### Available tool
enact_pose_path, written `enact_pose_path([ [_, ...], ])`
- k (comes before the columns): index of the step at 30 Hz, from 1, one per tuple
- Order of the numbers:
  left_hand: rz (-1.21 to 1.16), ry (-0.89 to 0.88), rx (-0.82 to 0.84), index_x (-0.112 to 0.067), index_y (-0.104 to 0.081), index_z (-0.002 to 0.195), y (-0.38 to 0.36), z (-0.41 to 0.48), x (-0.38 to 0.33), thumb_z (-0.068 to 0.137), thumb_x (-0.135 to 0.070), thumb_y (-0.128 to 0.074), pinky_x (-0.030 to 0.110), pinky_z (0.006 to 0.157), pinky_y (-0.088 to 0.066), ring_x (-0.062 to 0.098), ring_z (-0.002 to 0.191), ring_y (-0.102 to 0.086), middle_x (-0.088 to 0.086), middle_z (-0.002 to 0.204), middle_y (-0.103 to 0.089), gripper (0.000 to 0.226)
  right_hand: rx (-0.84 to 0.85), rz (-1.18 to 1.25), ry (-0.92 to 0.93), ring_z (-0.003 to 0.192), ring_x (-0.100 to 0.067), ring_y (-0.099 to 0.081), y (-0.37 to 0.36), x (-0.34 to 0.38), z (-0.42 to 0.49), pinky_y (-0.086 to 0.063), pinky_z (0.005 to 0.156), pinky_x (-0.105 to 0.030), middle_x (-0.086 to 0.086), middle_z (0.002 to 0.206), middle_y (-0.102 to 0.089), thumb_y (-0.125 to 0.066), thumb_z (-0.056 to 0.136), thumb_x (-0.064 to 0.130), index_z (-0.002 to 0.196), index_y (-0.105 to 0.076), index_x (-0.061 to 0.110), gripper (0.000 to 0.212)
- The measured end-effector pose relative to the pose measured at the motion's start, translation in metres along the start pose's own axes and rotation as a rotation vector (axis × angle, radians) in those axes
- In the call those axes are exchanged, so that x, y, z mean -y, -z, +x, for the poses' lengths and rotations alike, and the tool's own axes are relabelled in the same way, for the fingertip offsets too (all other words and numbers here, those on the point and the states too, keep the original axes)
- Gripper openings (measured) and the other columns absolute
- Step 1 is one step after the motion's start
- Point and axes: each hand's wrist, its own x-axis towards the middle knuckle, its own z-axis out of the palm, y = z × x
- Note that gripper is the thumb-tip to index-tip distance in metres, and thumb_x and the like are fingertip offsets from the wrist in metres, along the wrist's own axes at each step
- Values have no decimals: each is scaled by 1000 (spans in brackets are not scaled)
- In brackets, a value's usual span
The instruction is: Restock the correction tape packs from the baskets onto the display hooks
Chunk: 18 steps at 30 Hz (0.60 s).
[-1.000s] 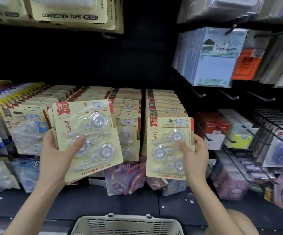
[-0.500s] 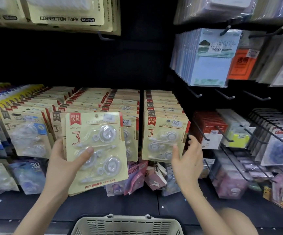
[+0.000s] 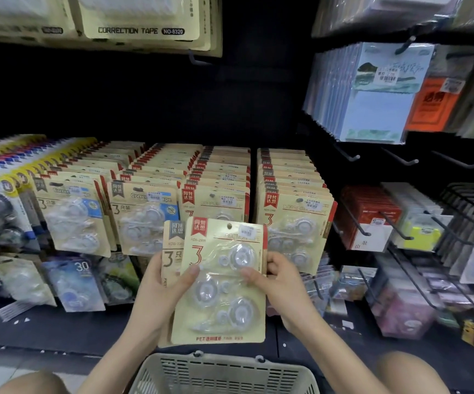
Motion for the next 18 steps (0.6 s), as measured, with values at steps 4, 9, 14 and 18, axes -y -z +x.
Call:
enact_pose_path([
  [4, 61, -60, -29, -26, -58, 111, 3, 3, -4, 75, -30, -70, 21, 73, -51, 5, 95, -70, -9, 104, -74, 38, -54, 196, -7, 87, -20, -73, 7, 0, 1, -58, 67, -28, -7, 104, -74, -72, 83, 4, 110, -56, 7, 31],
  [9, 161, -139, -92, -34, -58, 110, 15, 12, -8, 74, -36, -71, 31, 92, -47, 5, 107, -64, -10, 113, -69, 38, -264, 154, 201, 93, -18, -69, 37, 8, 4, -54, 76, -30, 2, 98, -73, -68, 85, 1, 101, -61, 16, 22],
  [14, 165, -193, -114, -34, -57, 106, 21, 17, -15, 74, -38, -69, 34, 94, -47, 7, 107, -62, -7, 112, -68, 35, -392, 97, 308, 101, -30, -68, 68, 10, 9, -54, 86, -47, -9, 107, -71, -69, 88, 7, 103, -61, 19, 21],
  [18, 157, -220, -137, -32, -56, 103, 18, 19, -20, 74, -36, -68, 32, 93, -46, 5, 105, -61, -9, 110, -67, 31, -442, 86, 305, 103, -27, -67, 77, 9, 17, -54, 89, -44, -9, 110, -70, -68, 89, 8, 104, -61, 20, 20],
])
